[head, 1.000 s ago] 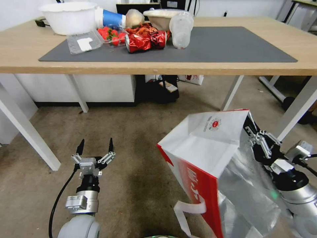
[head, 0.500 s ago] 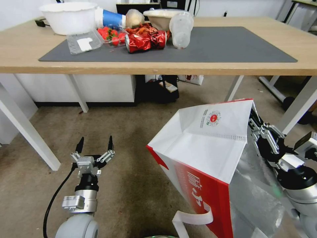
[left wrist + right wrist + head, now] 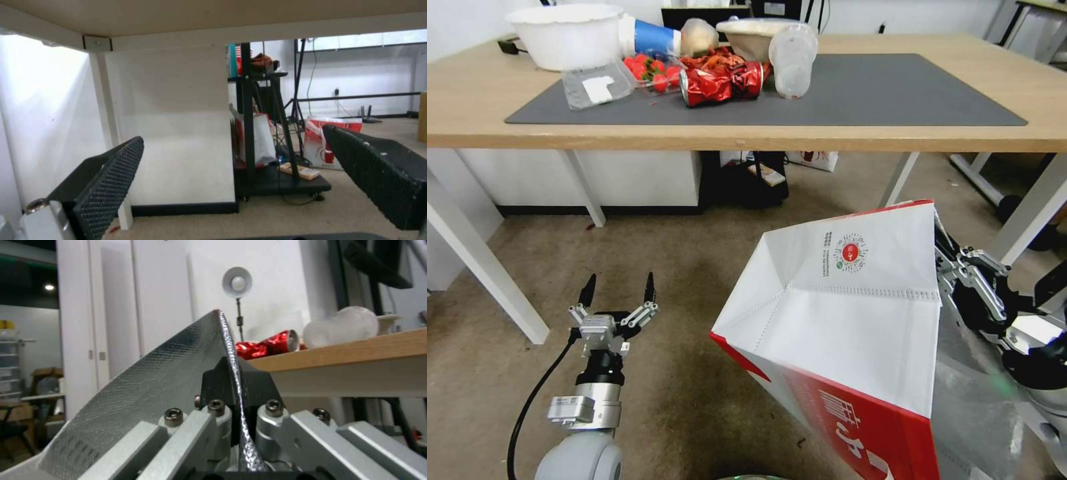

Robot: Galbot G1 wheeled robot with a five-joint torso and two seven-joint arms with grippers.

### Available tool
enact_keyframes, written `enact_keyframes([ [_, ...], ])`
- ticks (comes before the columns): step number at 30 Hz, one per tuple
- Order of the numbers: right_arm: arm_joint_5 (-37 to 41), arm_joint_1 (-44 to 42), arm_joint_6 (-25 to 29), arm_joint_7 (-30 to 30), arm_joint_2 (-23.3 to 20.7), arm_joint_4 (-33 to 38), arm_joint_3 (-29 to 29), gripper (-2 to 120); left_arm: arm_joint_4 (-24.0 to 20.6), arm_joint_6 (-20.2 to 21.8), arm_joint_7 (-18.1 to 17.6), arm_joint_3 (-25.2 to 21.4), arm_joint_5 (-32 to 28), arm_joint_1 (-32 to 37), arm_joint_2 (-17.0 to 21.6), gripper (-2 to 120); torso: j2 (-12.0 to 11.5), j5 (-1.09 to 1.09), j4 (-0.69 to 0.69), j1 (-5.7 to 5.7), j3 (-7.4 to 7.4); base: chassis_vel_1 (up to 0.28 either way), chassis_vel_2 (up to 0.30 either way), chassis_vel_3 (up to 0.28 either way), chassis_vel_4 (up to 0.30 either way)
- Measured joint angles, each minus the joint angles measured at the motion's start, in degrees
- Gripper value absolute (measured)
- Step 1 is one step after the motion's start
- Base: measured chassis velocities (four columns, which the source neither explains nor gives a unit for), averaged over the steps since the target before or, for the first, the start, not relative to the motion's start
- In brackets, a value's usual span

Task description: Pick up the food delivery bag from the floor and place it on the table.

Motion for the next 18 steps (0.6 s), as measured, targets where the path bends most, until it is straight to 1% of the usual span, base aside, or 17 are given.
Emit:
enact_keyframes([
  [2,0.3,0.0,-0.5,-1.8,0.1,-0.3,0.3,0,0.2,-0.1,0.2,-0.1,0.2,0.1,0.0,100,0.6,0.0,0.0,0.0,0.59,0.0,0.0,0.0,0.0],
  [3,0.3,0.0,-0.5,-1.8,0.1,-0.3,0.3,0,0.2,-0.1,0.2,-0.1,0.2,0.1,0.0,100,0.6,0.0,0.0,0.0,0.59,0.0,0.0,0.0,0.0],
  [7,0.7,0.2,-0.7,-2.5,0.2,-0.5,0.3,0,0.0,0.1,0.3,-0.2,0.6,0.2,-0.1,100,1.8,0.0,0.0,0.0,1.77,0.0,0.0,0.0,0.0],
  [8,0.7,0.2,-0.7,-2.5,0.2,-0.5,0.3,0,0.0,0.1,0.3,-0.2,0.6,0.2,-0.1,100,1.8,0.0,0.0,0.0,1.77,0.0,0.0,0.0,0.0],
  [12,0.7,0.1,-0.7,-3.3,0.5,-0.6,0.3,0,-0.3,0.3,0.3,-0.1,0.8,0.4,-0.1,100,3.0,-0.01,0.0,0.11,2.88,0.0,0.0,0.0,0.0],
  [13,0.7,0.1,-0.7,-3.3,0.5,-0.6,0.3,0,-0.3,0.3,0.3,-0.1,0.8,0.4,-0.1,100,3.0,-0.01,0.0,0.11,2.88,0.0,0.0,0.0,0.0],
  [18,0.8,-0.1,-0.7,-4.6,0.6,-0.7,0.3,0,-0.3,0.3,0.1,-0.1,1.1,0.5,-0.1,100,4.3,0.0,0.0,0.31,3.99,0.0,0.0,0.0,0.0],
])
